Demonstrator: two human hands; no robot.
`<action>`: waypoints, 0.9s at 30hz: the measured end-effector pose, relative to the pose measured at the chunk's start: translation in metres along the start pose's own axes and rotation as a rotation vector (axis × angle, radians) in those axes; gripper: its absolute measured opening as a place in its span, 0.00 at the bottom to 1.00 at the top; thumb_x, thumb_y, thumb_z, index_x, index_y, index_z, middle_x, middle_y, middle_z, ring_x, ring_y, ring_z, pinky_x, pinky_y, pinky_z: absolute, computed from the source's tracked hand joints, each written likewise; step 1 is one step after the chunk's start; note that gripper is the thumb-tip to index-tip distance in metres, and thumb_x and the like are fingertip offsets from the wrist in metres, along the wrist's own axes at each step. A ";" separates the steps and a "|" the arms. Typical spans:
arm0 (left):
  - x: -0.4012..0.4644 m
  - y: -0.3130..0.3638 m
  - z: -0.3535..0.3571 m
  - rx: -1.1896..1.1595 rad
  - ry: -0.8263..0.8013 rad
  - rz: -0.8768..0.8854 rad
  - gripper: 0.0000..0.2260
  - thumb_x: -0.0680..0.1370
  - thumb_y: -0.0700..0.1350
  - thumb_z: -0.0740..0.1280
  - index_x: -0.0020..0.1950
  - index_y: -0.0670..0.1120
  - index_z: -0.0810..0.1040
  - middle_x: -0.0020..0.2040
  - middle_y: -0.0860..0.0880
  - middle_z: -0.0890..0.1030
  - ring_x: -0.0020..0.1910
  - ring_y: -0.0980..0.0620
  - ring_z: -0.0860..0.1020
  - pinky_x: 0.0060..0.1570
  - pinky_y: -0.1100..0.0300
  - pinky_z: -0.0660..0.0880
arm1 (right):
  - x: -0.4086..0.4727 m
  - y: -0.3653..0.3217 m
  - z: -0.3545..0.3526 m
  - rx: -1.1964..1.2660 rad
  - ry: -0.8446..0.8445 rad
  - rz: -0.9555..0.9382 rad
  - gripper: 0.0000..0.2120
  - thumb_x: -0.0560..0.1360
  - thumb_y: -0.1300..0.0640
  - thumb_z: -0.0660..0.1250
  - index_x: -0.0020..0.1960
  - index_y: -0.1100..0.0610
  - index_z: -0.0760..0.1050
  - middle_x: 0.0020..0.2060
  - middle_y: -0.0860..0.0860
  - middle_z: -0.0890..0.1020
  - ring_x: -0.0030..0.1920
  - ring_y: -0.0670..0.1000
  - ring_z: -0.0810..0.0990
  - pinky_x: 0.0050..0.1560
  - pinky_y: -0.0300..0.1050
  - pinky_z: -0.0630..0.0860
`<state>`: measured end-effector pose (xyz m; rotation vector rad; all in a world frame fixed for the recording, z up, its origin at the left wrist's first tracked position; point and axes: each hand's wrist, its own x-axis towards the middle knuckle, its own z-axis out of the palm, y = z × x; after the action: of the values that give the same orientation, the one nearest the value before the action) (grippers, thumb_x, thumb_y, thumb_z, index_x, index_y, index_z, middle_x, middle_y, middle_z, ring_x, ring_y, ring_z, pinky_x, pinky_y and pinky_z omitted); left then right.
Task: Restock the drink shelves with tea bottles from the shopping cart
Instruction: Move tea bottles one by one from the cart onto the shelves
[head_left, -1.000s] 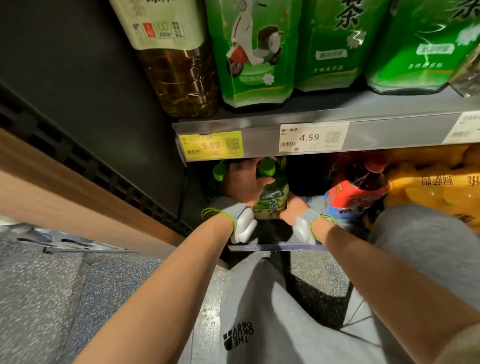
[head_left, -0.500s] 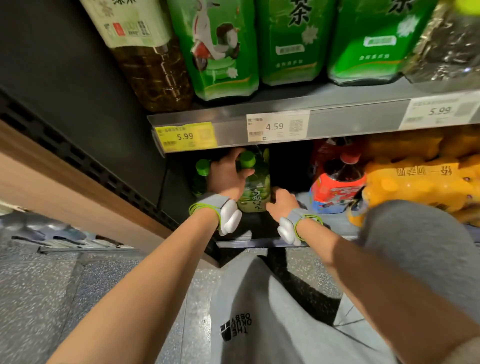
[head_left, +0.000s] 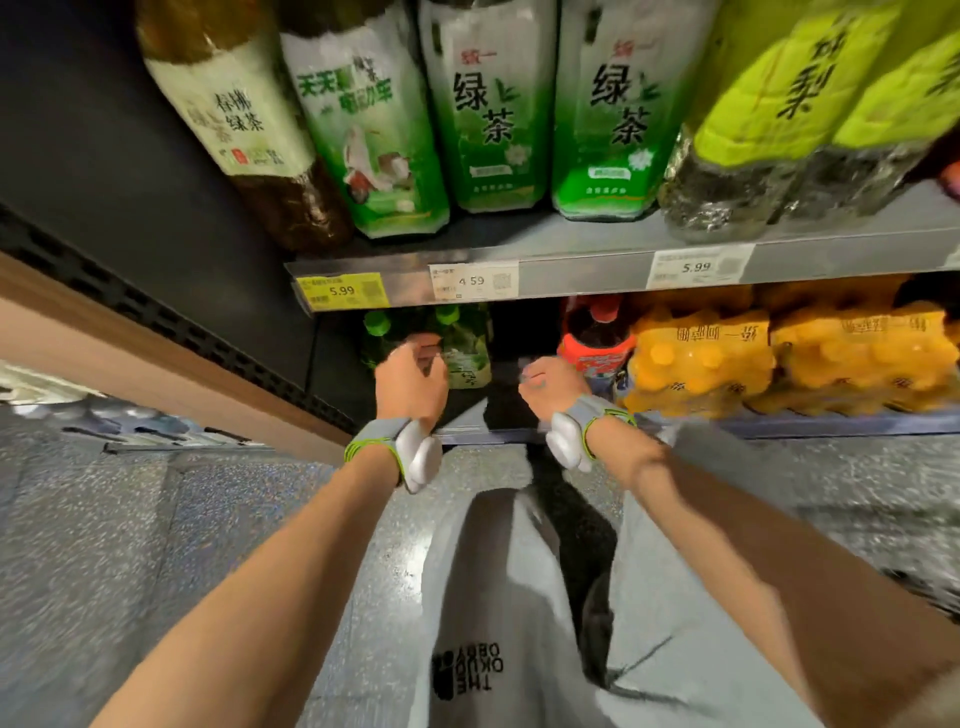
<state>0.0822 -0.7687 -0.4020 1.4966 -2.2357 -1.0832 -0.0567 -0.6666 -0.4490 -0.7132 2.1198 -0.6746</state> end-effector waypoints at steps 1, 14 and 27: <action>-0.012 0.017 -0.014 0.013 -0.012 -0.010 0.13 0.78 0.41 0.63 0.61 0.42 0.78 0.54 0.44 0.83 0.54 0.48 0.81 0.57 0.61 0.74 | -0.016 -0.010 -0.016 -0.009 -0.019 0.013 0.06 0.76 0.60 0.62 0.44 0.53 0.76 0.50 0.57 0.78 0.53 0.54 0.75 0.53 0.41 0.69; -0.148 0.207 -0.152 -0.095 -0.247 0.074 0.08 0.78 0.42 0.65 0.55 0.46 0.80 0.49 0.45 0.84 0.47 0.49 0.82 0.56 0.55 0.77 | -0.256 -0.114 -0.176 0.128 0.086 0.087 0.13 0.76 0.72 0.58 0.57 0.76 0.74 0.57 0.69 0.77 0.61 0.63 0.75 0.52 0.38 0.71; -0.301 0.383 -0.189 -0.133 -0.517 0.347 0.06 0.76 0.43 0.65 0.51 0.50 0.79 0.43 0.48 0.83 0.44 0.48 0.82 0.52 0.47 0.79 | -0.502 -0.117 -0.307 0.280 0.538 0.274 0.14 0.78 0.61 0.61 0.61 0.62 0.77 0.59 0.58 0.79 0.62 0.57 0.76 0.61 0.42 0.69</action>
<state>0.0572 -0.5135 0.0532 0.7886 -2.5507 -1.5912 -0.0043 -0.3399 0.0520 -0.0807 2.4663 -1.0679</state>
